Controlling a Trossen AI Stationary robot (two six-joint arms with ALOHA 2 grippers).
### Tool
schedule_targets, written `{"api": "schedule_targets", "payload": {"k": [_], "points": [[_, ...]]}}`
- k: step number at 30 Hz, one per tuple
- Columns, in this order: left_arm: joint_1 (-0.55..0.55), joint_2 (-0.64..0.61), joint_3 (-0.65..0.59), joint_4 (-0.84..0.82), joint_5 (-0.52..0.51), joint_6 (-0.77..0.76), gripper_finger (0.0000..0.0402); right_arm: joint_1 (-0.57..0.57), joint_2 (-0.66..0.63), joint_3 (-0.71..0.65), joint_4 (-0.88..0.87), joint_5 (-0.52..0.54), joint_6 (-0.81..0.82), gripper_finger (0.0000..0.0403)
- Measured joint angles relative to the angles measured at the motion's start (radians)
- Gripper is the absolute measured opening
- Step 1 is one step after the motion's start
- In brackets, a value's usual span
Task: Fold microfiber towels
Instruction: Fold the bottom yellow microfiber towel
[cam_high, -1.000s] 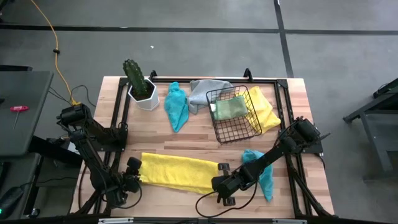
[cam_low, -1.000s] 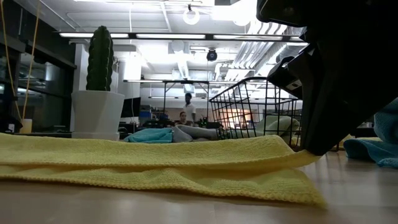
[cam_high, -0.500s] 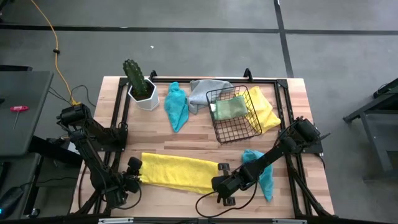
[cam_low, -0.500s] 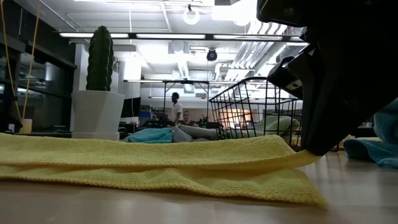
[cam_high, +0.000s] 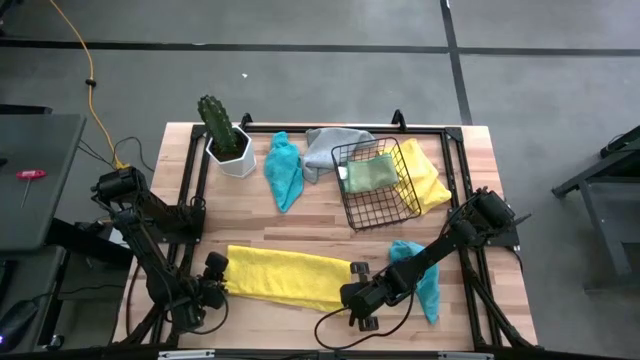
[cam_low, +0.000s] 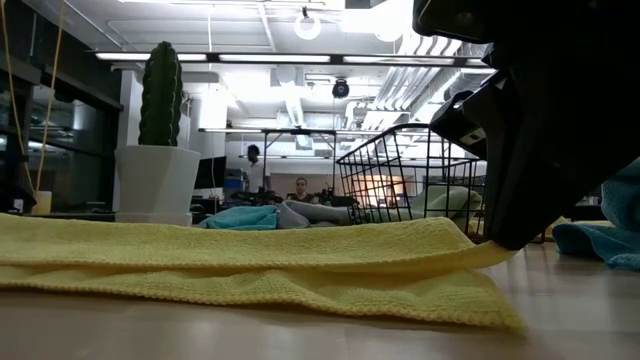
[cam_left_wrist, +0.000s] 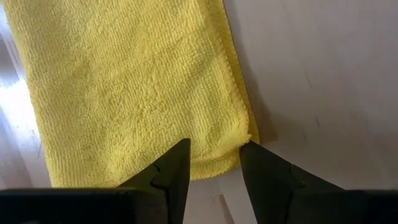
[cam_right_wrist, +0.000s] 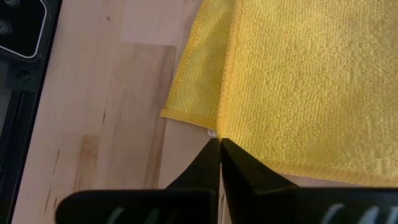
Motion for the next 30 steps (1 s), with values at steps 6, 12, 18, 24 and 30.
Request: {"api": "schedule_targets", "payload": {"k": [6, 12, 18, 24, 30], "points": [[0.0, 0.0, 0.0, 0.0, 0.001, 0.0, 0.0091, 0.0, 0.0, 0.0, 0.0, 0.0, 0.0, 0.0], [0.0, 0.0, 0.0, 0.041, 0.003, 0.0, 0.0011, 0.0, 0.0, 0.0, 0.0, 0.0, 0.0, 0.0], [0.0, -0.013, 0.0, 0.031, 0.007, -0.001, 0.0004, 0.0, -0.002, 0.001, -0.008, -0.034, 0.0, 0.0], [0.003, -0.072, 0.025, -0.039, -0.057, -0.027, 0.0001, 0.0, -0.005, 0.06, -0.06, -0.041, 0.0, 0.0], [0.003, -0.131, 0.032, -0.097, -0.1, -0.045, 0.0001, 0.0, -0.005, 0.1, -0.064, -0.043, 0.0, 0.0]]}}
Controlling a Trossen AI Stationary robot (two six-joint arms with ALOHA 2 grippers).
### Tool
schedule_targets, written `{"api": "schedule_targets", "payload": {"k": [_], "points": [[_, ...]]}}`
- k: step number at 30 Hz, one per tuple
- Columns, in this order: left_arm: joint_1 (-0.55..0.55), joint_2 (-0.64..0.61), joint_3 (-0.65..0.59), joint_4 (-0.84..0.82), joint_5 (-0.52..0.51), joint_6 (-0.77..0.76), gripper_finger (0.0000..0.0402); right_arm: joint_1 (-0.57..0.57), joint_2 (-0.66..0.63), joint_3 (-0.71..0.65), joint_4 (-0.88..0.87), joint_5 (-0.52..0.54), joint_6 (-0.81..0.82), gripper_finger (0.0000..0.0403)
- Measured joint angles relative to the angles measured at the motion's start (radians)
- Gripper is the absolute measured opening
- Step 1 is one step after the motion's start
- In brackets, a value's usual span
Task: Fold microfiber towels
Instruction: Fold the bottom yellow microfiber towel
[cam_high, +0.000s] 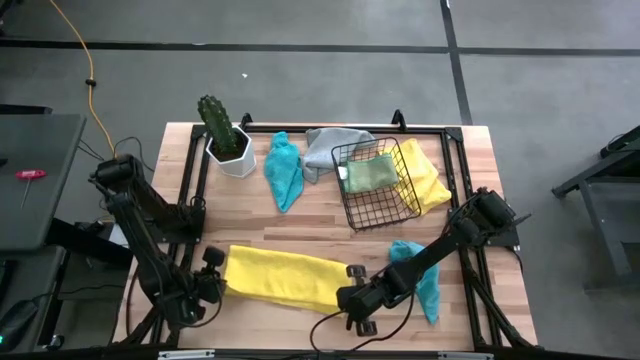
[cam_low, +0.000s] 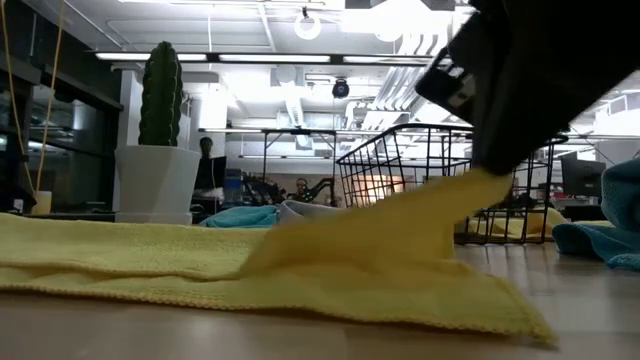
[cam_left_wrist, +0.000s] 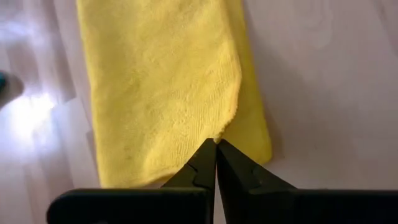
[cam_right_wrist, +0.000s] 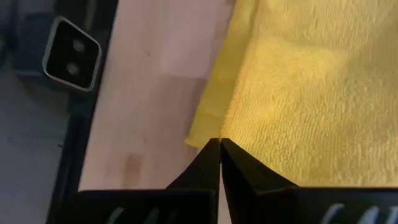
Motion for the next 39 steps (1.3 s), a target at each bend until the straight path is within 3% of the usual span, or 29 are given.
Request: {"api": "schedule_targets", "payload": {"k": [7, 15, 25, 34, 39], "points": [[-0.002, -0.023, 0.0, -0.092, 0.002, -0.039, 0.0, 0.002, 0.0, 0.005, 0.086, -0.116, 0.029, 0.0], [-0.024, -0.074, 0.0, -0.107, 0.004, -0.043, 0.0, 0.007, 0.0, 0.005, 0.109, -0.118, 0.082, 0.0], [-0.028, -0.115, -0.001, -0.183, 0.02, -0.069, 0.0, 0.007, 0.04, 0.005, 0.301, -0.137, 0.19, 0.0], [-0.028, -0.115, -0.011, -0.172, 0.029, -0.081, 0.0, 0.006, 0.122, 0.006, 0.283, -0.179, 0.205, 0.0], [-0.028, -0.115, -0.012, -0.12, 0.034, -0.095, 0.0, 0.006, 0.122, 0.006, 0.234, -0.15, 0.2, 0.0]]}}
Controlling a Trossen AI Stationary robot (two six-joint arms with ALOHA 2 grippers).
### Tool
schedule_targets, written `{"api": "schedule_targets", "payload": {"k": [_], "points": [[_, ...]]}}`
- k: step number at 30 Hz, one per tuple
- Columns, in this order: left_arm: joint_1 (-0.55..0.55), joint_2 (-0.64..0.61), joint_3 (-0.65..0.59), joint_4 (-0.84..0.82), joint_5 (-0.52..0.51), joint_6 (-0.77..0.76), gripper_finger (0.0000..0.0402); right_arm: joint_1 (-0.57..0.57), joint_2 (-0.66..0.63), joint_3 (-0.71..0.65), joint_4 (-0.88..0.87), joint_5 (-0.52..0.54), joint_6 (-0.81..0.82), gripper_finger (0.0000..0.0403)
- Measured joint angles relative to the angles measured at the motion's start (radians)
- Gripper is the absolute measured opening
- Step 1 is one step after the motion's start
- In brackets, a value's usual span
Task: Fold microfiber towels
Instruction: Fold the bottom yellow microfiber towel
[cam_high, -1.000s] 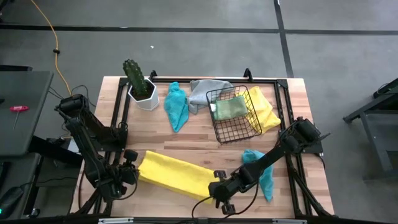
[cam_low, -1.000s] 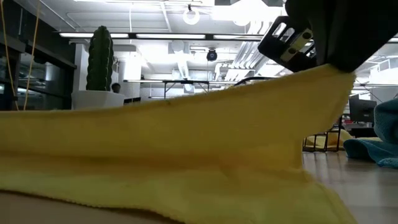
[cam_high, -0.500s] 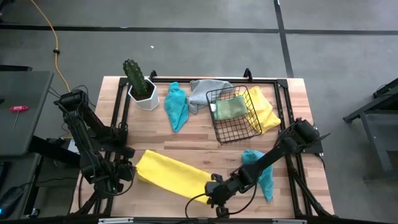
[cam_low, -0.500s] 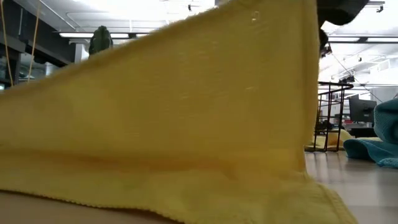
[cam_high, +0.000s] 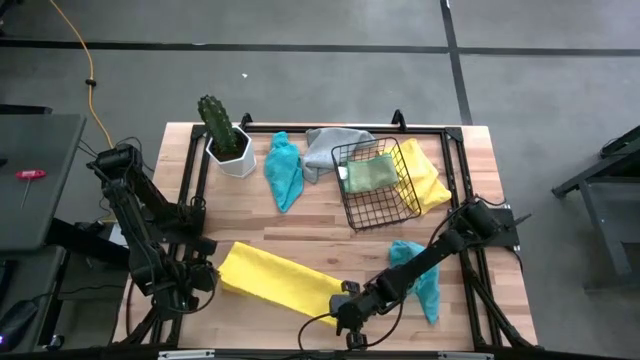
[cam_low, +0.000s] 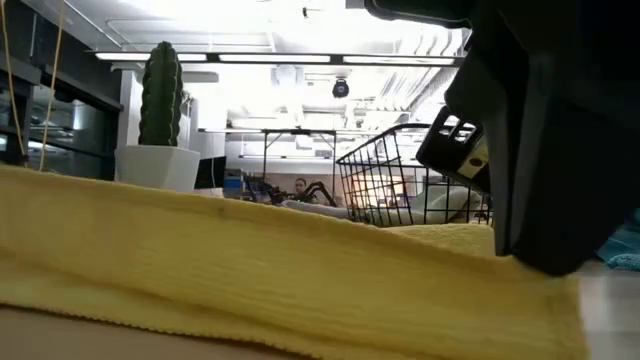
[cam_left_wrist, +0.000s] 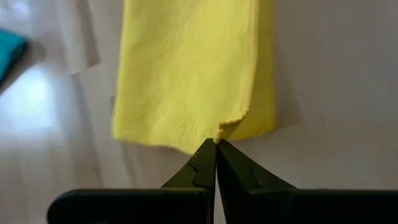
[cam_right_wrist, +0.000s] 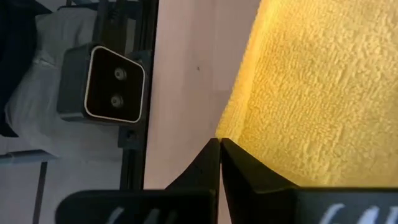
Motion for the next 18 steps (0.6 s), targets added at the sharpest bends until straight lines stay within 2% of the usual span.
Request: {"api": "schedule_targets", "payload": {"k": [7, 12, 18], "points": [[0.0, 0.01, -0.051, 0.153, 0.06, 0.003, 0.0, 0.0, 0.0, 0.0, 0.001, 0.006, -0.028, 0.0], [0.003, 0.019, -0.098, 0.165, 0.062, -0.024, 0.0, 0.0, 0.0, 0.0, -0.005, 0.005, -0.022, 0.0], [0.006, 0.019, -0.099, 0.154, 0.065, -0.026, 0.0001, 0.0, -0.001, 0.0, -0.008, 0.018, 0.0, 0.0001]]}}
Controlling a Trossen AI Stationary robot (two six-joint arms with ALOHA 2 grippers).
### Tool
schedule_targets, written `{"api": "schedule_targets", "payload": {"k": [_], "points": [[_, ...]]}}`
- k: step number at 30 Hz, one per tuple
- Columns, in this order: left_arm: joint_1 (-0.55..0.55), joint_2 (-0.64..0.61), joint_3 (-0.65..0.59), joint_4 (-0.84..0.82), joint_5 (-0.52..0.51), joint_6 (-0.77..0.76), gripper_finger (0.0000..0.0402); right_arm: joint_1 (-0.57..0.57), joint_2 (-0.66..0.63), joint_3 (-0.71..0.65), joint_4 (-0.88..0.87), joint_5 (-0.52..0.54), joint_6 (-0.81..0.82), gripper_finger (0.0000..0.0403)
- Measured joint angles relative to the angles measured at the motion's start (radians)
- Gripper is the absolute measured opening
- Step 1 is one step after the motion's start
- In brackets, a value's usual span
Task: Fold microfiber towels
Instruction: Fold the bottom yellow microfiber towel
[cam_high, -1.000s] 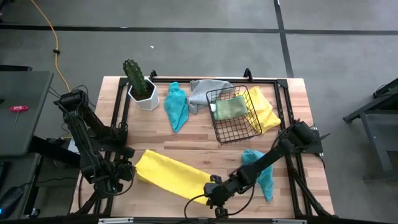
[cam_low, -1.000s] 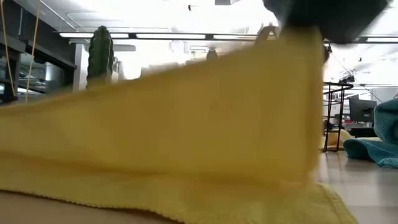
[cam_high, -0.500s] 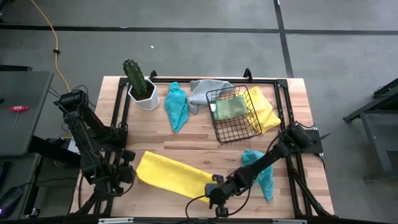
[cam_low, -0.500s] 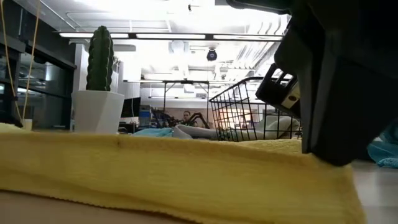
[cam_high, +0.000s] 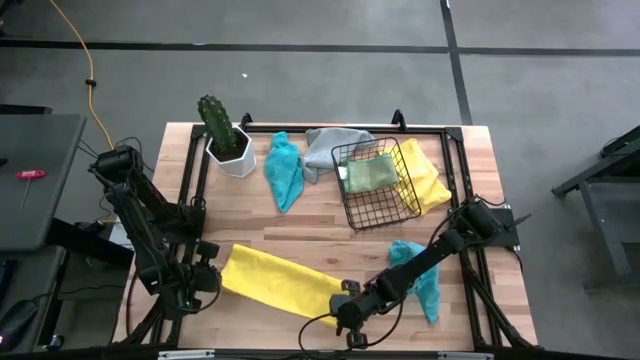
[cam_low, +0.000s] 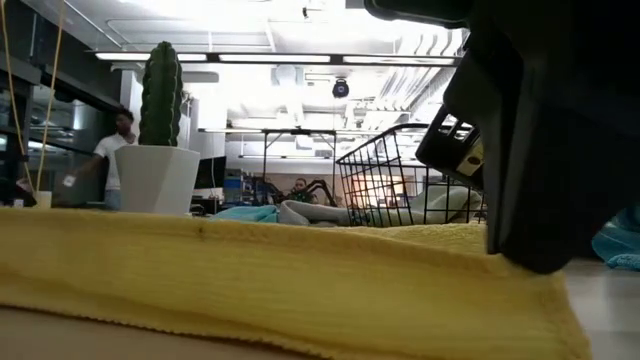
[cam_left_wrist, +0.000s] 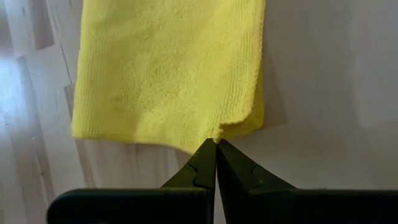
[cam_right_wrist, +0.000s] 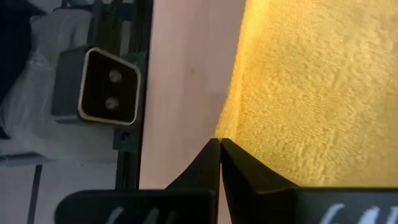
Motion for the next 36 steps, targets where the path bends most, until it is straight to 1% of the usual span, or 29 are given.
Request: {"api": "schedule_targets", "payload": {"k": [3, 7, 11, 14, 17, 19, 21, 23, 27, 29, 32, 36], "points": [[0.0, 0.0, 0.0, -0.002, 0.048, 0.0, 0.0, -0.001, 0.0, 0.002, -0.009, 0.011, 0.019, 0.0014], [0.0, 0.0, 0.0, -0.003, 0.057, 0.0, 0.0001, -0.001, 0.0, 0.051, -0.128, 0.03, 0.017, 0.0059], [0.0, 0.0, 0.0, -0.022, 0.059, 0.0, 0.0001, -0.001, 0.0, 0.131, -0.312, 0.117, -0.025, 0.0113], [0.0, -0.004, 0.0, -0.047, 0.059, 0.0, 0.0004, -0.001, -0.001, 0.193, -0.421, 0.195, -0.044, 0.0145], [0.0, -0.026, 0.0, -0.058, 0.058, 0.0, 0.0005, -0.001, -0.003, 0.221, -0.47, 0.283, -0.053, 0.0165], [0.0, -0.049, 0.0, -0.055, 0.05, -0.003, 0.0005, -0.001, -0.003, 0.222, -0.471, 0.318, -0.077, 0.017], [0.0, -0.069, 0.001, -0.054, 0.047, -0.023, 0.0005, -0.002, -0.003, 0.217, -0.451, 0.321, -0.106, 0.017], [0.0, -0.084, 0.001, -0.052, 0.049, -0.043, 0.0005, -0.004, -0.003, 0.192, -0.391, 0.308, -0.128, 0.0163], [0.0, -0.089, 0.001, -0.049, 0.055, -0.064, 0.0005, -0.01, -0.003, 0.141, -0.274, 0.267, -0.155, 0.013], [0.0, -0.089, 0.001, -0.048, 0.057, -0.077, 0.0008, -0.013, -0.002, 0.114, -0.252, 0.266, -0.157, 0.0109], [0.003, -0.089, 0.001, -0.045, 0.073, -0.079, 0.0025, -0.014, -0.001, 0.105, -0.234, 0.266, -0.157, 0.0083], [0.004, -0.089, 0.001, -0.046, 0.083, -0.078, 0.0064, -0.014, -0.002, 0.098, -0.229, 0.275, -0.167, 0.0058]]}}
